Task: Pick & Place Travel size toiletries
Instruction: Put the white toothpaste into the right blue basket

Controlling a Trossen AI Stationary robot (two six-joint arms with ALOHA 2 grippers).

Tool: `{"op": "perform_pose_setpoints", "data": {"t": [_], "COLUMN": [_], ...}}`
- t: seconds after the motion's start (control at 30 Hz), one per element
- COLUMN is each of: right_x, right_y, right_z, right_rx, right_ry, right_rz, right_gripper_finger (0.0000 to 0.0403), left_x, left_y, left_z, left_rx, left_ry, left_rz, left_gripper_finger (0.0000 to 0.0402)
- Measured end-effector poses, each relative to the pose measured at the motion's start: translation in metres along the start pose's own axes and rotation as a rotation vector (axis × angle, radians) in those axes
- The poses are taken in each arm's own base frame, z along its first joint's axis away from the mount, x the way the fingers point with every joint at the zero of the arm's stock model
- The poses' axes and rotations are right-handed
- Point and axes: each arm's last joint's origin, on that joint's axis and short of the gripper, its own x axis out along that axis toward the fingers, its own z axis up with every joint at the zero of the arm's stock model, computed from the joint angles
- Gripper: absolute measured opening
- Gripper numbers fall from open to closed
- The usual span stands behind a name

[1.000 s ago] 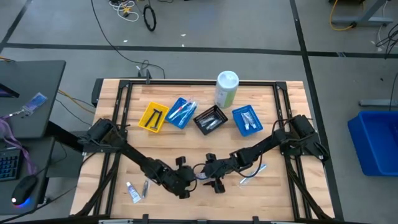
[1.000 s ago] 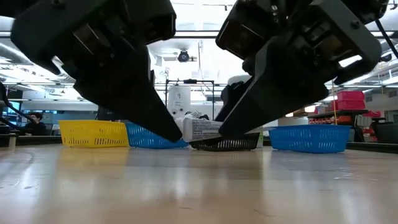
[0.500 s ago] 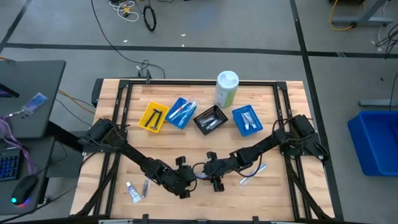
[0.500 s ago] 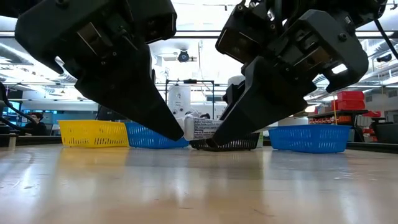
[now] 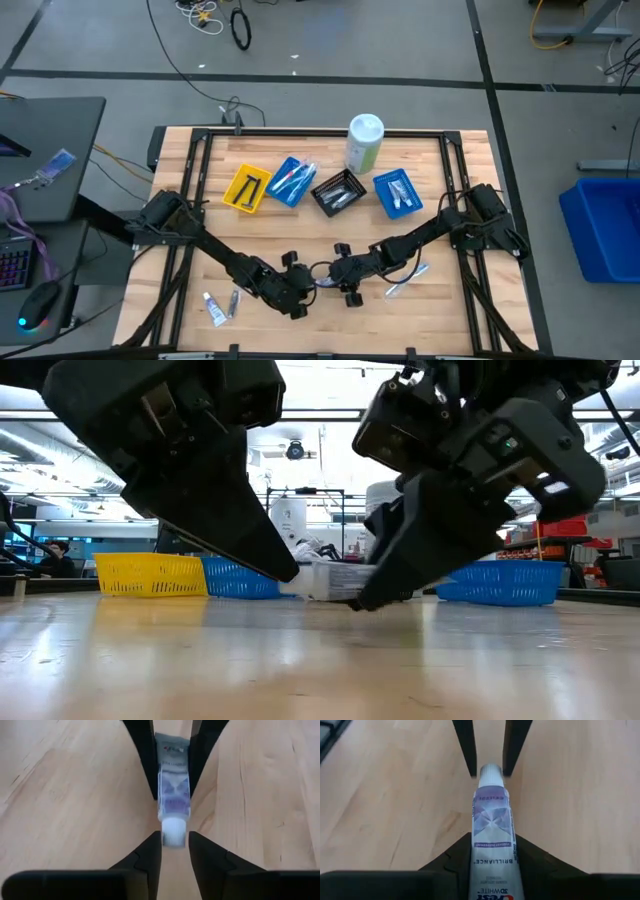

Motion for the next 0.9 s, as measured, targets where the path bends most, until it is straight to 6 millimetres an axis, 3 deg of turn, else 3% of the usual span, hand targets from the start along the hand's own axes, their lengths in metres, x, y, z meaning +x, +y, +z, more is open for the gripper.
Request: {"op": "perform_pose_setpoints", "data": {"t": [0.2, 0.4, 0.57, 0.67, 0.77, 0.9], "right_x": [-0.022, -0.073, -0.13, -0.159, -0.178, -0.188], "right_y": [-0.002, -0.006, -0.017, -0.027, -0.037, -0.055], "right_z": [-0.002, -0.003, -0.012, -0.017, -0.02, -0.023], "right_rx": [0.021, 0.088, 0.164, 0.237, 0.348, 0.47], "right_ry": [0.131, 0.31, 0.44, 0.433, 0.396, 0.37], "right_rz": [-0.025, -0.128, -0.44, -0.68, -0.863, -1.005], "right_gripper_finger": [0.0123, 0.0123, 0.0122, 0.0122, 0.0122, 0.0125], "left_x": [0.0, 0.001, 0.001, 0.0, 0.001, 0.001], "left_y": [0.001, 0.002, 0.002, 0.002, 0.003, 0.004], "left_z": [0.001, 0.001, 0.002, 0.002, 0.003, 0.004], "left_rx": [-0.001, -0.006, -0.011, -0.012, -0.013, -0.017], "left_ry": [-0.016, -0.017, -0.029, -0.046, -0.058, -0.061], "left_rz": [0.024, 0.026, 0.035, 0.056, 0.071, 0.074], "left_gripper_finger": [0.0125, 0.0134, 0.0135, 0.0135, 0.0135, 0.0135]}}
